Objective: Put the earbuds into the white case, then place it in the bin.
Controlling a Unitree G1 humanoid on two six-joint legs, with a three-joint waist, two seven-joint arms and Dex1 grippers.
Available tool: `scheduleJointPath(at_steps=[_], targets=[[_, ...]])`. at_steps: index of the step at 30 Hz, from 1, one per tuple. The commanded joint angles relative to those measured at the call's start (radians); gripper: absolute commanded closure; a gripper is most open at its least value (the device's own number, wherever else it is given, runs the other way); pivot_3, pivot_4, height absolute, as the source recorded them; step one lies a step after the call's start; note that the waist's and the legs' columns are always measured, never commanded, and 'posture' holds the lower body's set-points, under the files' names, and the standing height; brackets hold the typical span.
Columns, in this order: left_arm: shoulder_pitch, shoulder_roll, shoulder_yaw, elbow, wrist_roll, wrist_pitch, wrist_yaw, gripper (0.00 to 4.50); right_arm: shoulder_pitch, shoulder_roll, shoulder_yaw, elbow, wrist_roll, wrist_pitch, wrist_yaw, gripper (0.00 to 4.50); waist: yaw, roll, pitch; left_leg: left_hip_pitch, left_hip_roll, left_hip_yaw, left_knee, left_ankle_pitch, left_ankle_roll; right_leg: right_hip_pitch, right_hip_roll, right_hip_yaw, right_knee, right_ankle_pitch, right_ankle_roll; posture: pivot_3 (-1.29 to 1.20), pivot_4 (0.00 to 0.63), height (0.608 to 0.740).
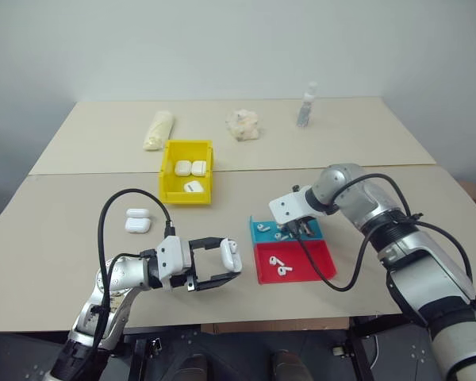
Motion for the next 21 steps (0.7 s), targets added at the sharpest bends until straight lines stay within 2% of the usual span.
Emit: scheduleJointPath(at_steps=[1, 5, 8, 11, 15, 18, 21], targets=[[-0.031, -0.012, 0.014, -0.027, -0.035, -0.009, 0.009, 1.72, 0.003, -0.035, -0.083, -0.088, 0.033, 0.072, -0.025, 3.61, 0.000, 0.000, 0.000, 0.000, 0.000, 0.000, 0.000, 0.000, 0.000, 0.000, 0.000, 0.000, 0.000, 0.000, 0.000, 0.00, 0.150, 0.740], [-0.056, -0.027, 0.027, -0.049, -0.080, 0.023, 0.020, 1.72, 0.046, -0.080, -0.232, -0.306, 0.148, 0.241, -0.027, 3.61, 0.004, 0.000, 0.000, -0.003, 0.000, 0.000, 0.000, 0.000, 0.000, -0.003, 0.000, 0.000, 0.001, 0.000, 0.000, 0.00, 0.150, 0.740], [-0.097, -0.056, 0.028, -0.074, -0.140, 0.076, 0.045, 1.72, 0.129, -0.131, -0.411, -0.564, 0.335, 0.439, 0.000, 3.61, 0.014, 0.000, 0.000, -0.004, 0.000, -0.001, 0.000, 0.000, 0.001, -0.002, 0.000, 0.000, 0.000, 0.000, 0.000, 0.00, 0.150, 0.740], [-0.152, -0.100, 0.013, -0.071, -0.171, 0.101, 0.055, 1.72, 0.211, -0.159, -0.615, -0.799, 0.548, 0.635, -0.032, 3.61, 0.029, 0.000, 0.000, -0.006, 0.000, -0.002, 0.002, -0.001, 0.002, -0.002, -0.001, -0.001, 0.000, 0.000, 0.000, 0.00, 0.150, 0.740], [-0.213, -0.150, 0.001, -0.047, -0.195, 0.114, 0.055, 1.72, 0.296, -0.115, -0.830, -1.033, 0.827, 0.825, -0.150, 3.61, 0.033, -0.001, 0.000, -0.004, -0.001, -0.002, 0.002, -0.001, 0.002, 0.000, -0.001, -0.001, 0.000, 0.001, 0.001, 0.00, 0.150, 0.740], [-0.263, -0.193, -0.015, -0.025, -0.202, 0.129, 0.058, 1.72, 0.404, -0.021, -0.979, -1.178, 1.132, 0.909, -0.248, 3.61, 0.031, -0.001, -0.001, -0.004, 0.000, -0.002, 0.002, -0.001, 0.003, 0.001, 0.000, -0.001, 0.000, 0.001, 0.001, 0.00, 0.150, 0.740], [-0.304, -0.228, -0.028, 0.000, -0.207, 0.122, 0.038, 1.72, 0.515, 0.029, -0.992, -1.274, 1.241, 0.906, -0.343, 3.61, 0.029, -0.001, -0.001, -0.003, -0.001, -0.002, 0.002, -0.001, 0.003, 0.002, -0.001, -0.001, 0.000, 0.001, 0.001, 0.00, 0.150, 0.740]])
